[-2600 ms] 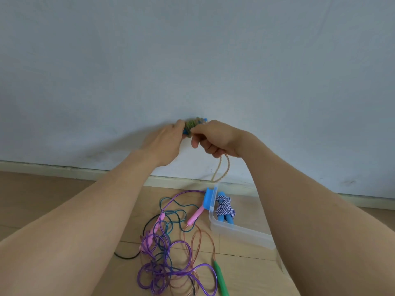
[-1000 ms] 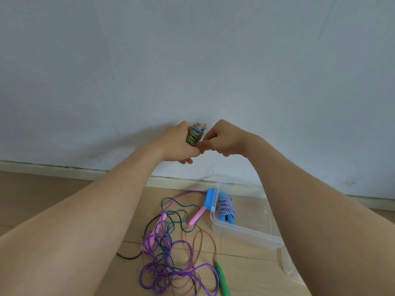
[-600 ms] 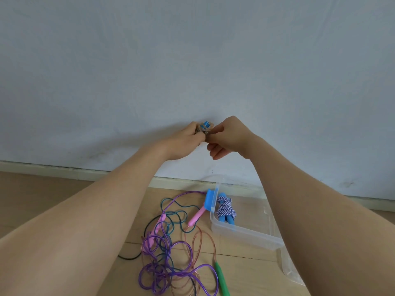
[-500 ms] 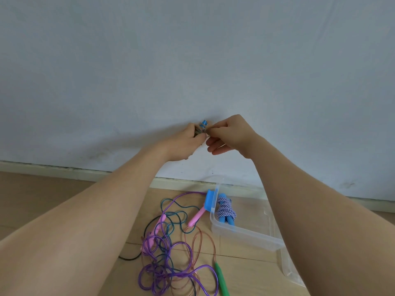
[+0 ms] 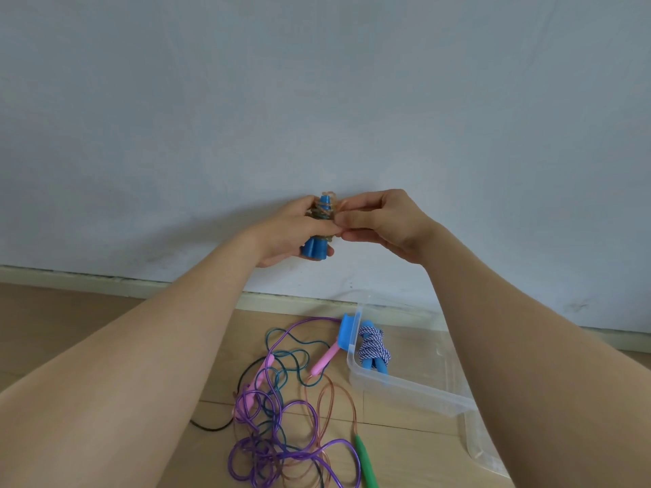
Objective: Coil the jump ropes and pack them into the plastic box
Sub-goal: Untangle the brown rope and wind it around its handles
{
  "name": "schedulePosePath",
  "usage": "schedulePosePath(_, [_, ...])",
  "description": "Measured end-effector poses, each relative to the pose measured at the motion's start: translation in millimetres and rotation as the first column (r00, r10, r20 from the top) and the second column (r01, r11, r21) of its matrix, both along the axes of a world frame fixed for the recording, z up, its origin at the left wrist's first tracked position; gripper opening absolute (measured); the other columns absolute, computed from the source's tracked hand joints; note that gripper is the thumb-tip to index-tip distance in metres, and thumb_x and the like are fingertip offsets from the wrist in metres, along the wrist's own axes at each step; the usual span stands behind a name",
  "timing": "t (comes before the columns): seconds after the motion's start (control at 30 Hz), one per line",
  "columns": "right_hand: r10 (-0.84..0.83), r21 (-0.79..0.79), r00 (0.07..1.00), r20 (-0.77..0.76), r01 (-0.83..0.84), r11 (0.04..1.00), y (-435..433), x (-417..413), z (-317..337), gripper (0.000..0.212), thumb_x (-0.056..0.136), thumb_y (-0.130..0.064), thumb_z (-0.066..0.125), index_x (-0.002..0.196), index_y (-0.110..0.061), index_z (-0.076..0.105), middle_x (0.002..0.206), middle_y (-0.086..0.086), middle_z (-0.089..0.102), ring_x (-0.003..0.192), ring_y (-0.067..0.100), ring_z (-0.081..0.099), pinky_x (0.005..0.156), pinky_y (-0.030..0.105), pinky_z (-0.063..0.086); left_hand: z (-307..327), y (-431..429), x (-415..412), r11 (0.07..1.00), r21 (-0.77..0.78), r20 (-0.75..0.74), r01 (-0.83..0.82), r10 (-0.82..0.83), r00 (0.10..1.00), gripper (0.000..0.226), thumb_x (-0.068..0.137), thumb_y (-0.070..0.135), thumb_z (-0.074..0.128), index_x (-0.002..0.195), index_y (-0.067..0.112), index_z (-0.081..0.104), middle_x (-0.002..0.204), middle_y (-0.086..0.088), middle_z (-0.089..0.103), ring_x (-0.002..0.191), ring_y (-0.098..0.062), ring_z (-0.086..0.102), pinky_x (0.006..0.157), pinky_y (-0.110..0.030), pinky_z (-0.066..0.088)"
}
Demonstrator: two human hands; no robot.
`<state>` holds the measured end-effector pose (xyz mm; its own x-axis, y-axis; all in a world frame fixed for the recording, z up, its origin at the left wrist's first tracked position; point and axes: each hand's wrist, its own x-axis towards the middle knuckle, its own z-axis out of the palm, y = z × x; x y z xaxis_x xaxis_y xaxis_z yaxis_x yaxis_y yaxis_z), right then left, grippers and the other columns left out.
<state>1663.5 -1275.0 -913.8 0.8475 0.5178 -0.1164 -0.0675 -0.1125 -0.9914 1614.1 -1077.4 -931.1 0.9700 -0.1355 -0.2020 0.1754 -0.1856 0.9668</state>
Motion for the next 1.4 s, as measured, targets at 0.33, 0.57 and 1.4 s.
schedulePosePath(0.33, [-0.101,-0.142,0.942,0.32,0.153,0.978,23,4,-8,0.019,0.1,-0.017,0.068,0.098,-0.004,0.083,0.088,0.014,0.08,0.085,0.028,0.079,0.082,0.04,0.066,-7,-2,5,0.999,-0.024,0.028,-0.022,0.022,0.999,0.05,0.099,0.018,0.07,0.14,0.028,0.044,0.121,-0.009,0.062,0.096,-0.021,0.065,0.092,-0.048,0.061])
schedulePosePath(0.57, [-0.169,-0.143,0.917,0.362,0.234,0.962,37,7,-13,0.022,0.1,-0.017,0.066,0.094,-0.003,0.082,0.08,0.014,0.078,0.075,0.027,0.078,0.079,0.043,0.066,-7,1,9,0.971,-0.213,0.006,-0.113,0.117,0.993,0.038,0.1,0.034,0.064,0.131,0.02,0.047,0.114,-0.006,0.058,0.086,-0.019,0.059,0.074,-0.034,0.052])
schedulePosePath(1.4, [-0.085,-0.154,0.937,0.338,0.144,0.978,41,14,-26,0.014,0.092,-0.002,0.071,0.097,-0.008,0.083,0.086,0.011,0.079,0.067,0.004,0.064,0.06,0.016,0.048,-25,19,20,0.898,-0.386,-0.172,-0.212,0.156,0.973,0.02,0.1,0.036,0.047,0.112,0.02,0.051,0.087,-0.013,0.056,0.055,-0.024,0.053,0.054,-0.029,0.043])
